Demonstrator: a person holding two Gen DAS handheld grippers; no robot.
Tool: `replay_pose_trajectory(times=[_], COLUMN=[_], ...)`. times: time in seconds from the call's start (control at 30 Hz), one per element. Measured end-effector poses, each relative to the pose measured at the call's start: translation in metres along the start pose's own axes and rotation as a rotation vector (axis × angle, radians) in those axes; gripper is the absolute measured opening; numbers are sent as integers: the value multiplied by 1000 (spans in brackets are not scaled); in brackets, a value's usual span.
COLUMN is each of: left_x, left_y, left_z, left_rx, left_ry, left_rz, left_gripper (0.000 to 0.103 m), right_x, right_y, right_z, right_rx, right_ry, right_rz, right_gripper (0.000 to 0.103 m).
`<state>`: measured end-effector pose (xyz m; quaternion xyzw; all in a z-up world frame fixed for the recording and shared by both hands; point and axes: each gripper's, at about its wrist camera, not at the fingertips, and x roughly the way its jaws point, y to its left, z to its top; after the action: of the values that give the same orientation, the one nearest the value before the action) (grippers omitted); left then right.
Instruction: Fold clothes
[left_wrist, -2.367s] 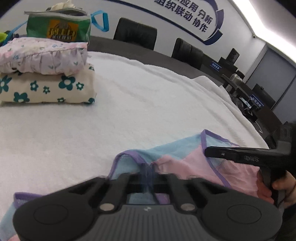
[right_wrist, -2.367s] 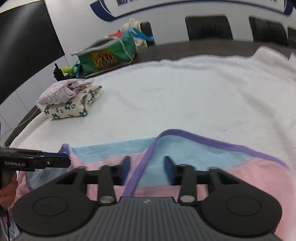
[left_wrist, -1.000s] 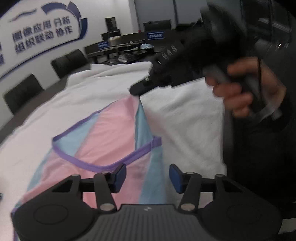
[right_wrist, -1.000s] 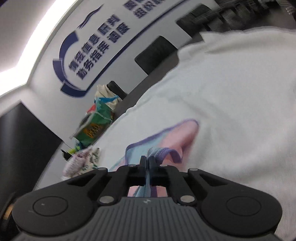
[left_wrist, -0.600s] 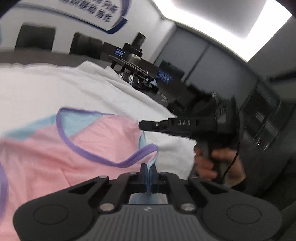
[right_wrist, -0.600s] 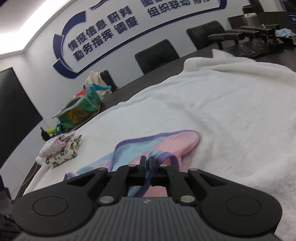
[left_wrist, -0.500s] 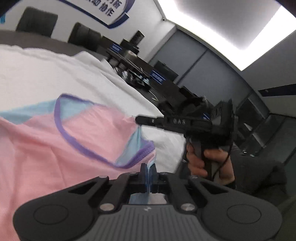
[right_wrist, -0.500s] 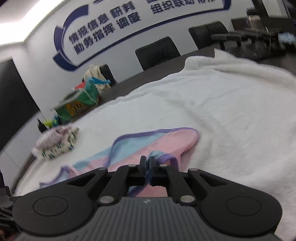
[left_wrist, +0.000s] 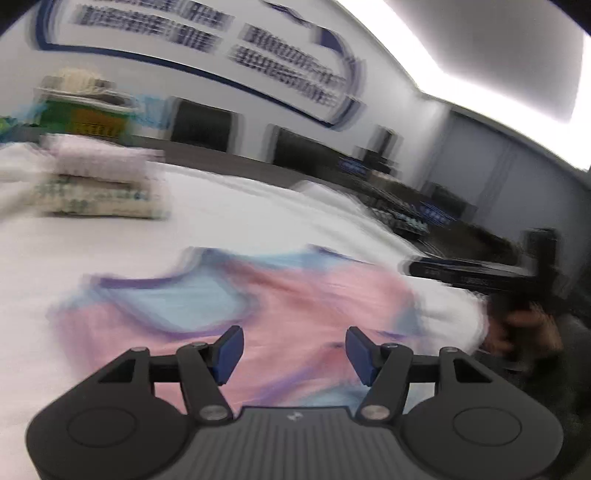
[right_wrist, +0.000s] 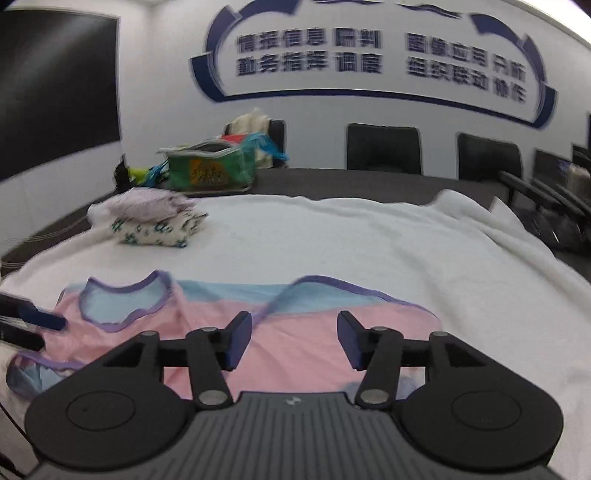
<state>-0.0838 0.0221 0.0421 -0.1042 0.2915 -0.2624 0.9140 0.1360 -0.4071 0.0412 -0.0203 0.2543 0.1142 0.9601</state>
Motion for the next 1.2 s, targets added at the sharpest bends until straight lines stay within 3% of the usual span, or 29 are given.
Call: replay_pose_trajectory(times=[0.1, 0.13, 0.23, 0.43, 0.6, 0.67, 0.73, 0.77, 0.8, 0.97, 1.2], left_x=[-22, -25, -27, -22, -29, -27, -19, -16, -17, -33, -55], left_y=[30, 35, 39, 23, 8, 1, -4, -4, -2, 14, 37], left_z=[-15, -20, -31, -43, -60, -64, -65, -65, -63, -49, -32], left_rx=[-90, -116, -175, -115, -18, 31, 88, 110, 117, 111, 86], left_ry=[-25, -30, -44, 25, 27, 34, 40, 44, 37, -27, -108], left_rz=[160, 174, 155, 150, 156, 168, 216, 246, 263, 314, 382], left_gripper=[59, 59, 59, 60, 61, 60, 28, 4, 0, 0, 0], right_x=[15, 22, 52, 131, 195, 204, 208, 207, 206, 204, 211], right_y=[20, 27, 66, 169, 210, 210, 211, 212, 214, 238, 256], right_z=[12, 18, 40, 67, 71, 68, 64, 62, 62, 70, 103], right_rx=[-19, -26, -54, -212, -212, -188, -186, -198, -207, -269, -226], right_ry=[10, 14, 55, 234, 390, 418, 423, 412, 409, 320, 234], right_rz=[95, 140, 289, 518, 518, 524, 522, 515, 518, 492, 508], right_gripper=[52, 52, 53, 54, 53, 45, 23, 15, 3, 0, 0])
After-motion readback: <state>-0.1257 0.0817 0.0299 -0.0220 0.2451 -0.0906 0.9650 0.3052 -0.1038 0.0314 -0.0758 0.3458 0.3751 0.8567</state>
